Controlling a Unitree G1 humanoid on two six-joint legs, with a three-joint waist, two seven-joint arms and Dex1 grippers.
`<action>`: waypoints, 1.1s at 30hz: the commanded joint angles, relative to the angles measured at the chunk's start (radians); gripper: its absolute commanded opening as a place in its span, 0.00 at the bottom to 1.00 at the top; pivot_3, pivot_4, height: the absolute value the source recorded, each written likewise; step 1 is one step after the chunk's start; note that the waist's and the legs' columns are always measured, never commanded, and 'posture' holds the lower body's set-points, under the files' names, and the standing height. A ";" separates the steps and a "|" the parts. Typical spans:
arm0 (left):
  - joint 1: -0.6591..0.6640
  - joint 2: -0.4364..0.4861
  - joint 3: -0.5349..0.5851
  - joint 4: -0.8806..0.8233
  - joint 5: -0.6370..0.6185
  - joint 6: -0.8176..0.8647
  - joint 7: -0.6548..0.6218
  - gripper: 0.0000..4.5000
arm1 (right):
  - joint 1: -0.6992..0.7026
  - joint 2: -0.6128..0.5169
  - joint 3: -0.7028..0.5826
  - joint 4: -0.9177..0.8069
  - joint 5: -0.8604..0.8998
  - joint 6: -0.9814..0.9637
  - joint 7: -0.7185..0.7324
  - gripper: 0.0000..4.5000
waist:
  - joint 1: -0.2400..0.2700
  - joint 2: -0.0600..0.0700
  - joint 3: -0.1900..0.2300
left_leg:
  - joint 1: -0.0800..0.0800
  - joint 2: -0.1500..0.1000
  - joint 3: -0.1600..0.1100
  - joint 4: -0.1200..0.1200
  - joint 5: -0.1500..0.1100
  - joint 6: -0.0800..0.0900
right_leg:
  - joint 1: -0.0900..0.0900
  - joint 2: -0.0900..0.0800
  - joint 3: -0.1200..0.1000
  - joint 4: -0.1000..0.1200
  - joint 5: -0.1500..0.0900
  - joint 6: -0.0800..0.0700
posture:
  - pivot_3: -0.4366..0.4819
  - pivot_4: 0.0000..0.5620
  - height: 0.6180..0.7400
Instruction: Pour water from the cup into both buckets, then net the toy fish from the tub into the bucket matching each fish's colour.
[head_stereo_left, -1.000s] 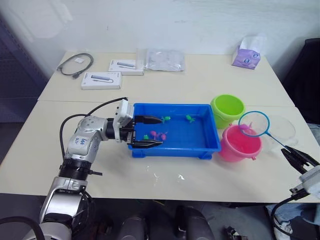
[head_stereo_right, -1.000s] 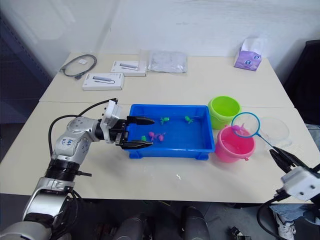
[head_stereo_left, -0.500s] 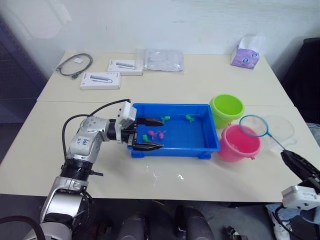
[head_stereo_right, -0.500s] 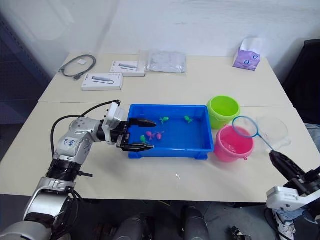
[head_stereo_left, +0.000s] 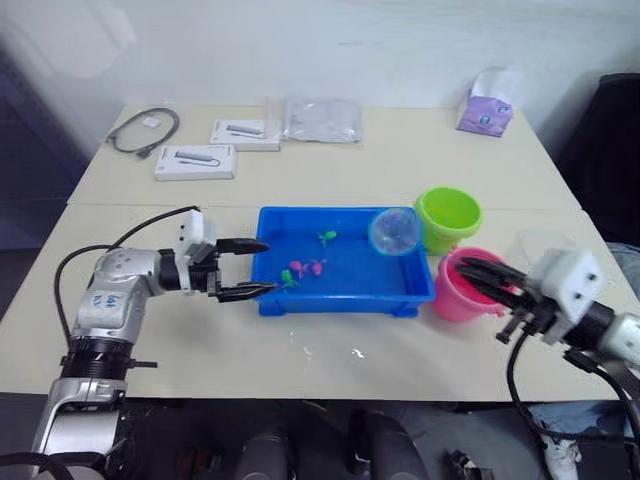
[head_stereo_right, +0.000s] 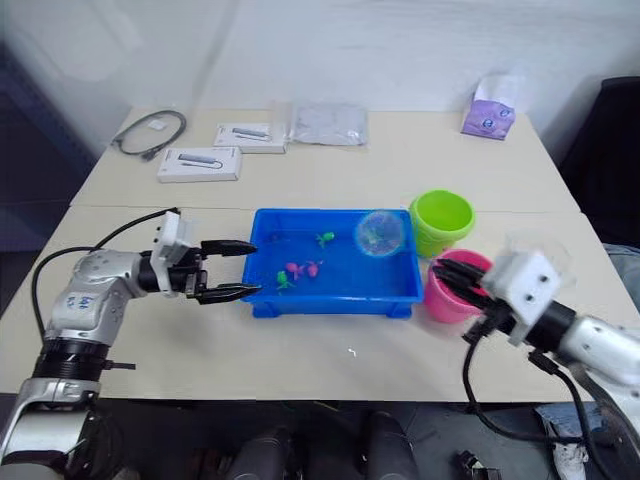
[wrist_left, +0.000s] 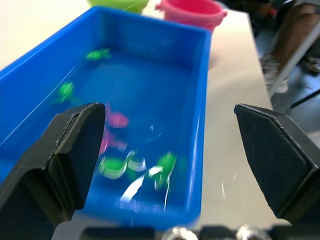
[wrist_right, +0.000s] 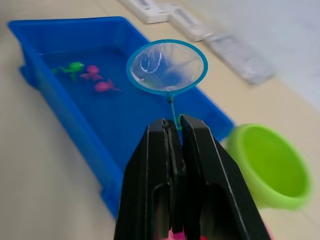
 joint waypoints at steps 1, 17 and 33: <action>0.019 0.018 0.037 -0.033 0.001 -0.017 0.030 0.99 | -0.131 -0.021 0.121 0.017 -0.042 0.126 0.040 0.00 | 0.008 0.000 0.000 | 0.000 0.000 0.000 0.000 0.000 0.000 | 0.000 0.000 -0.001 -0.001 0.000 0.000 | 0.48 0.27 1.00; 0.147 0.036 0.091 -0.155 -0.019 0.000 0.113 0.99 | -0.566 0.133 0.481 0.337 -0.442 0.149 0.191 0.00 | 0.008 0.000 0.000 | -0.004 0.000 0.000 0.000 -0.001 0.000 | -0.001 0.001 -0.007 -0.001 0.001 0.001 | 0.48 0.27 1.00; 0.145 0.022 0.090 -0.178 -0.024 0.014 0.167 0.99 | -0.537 0.343 0.404 0.365 -0.449 0.171 0.181 0.00 | -0.008 0.000 0.000 | -0.004 0.000 -0.001 0.000 -0.001 0.000 | 0.000 0.001 -0.009 0.000 0.001 0.001 | 0.48 0.27 1.00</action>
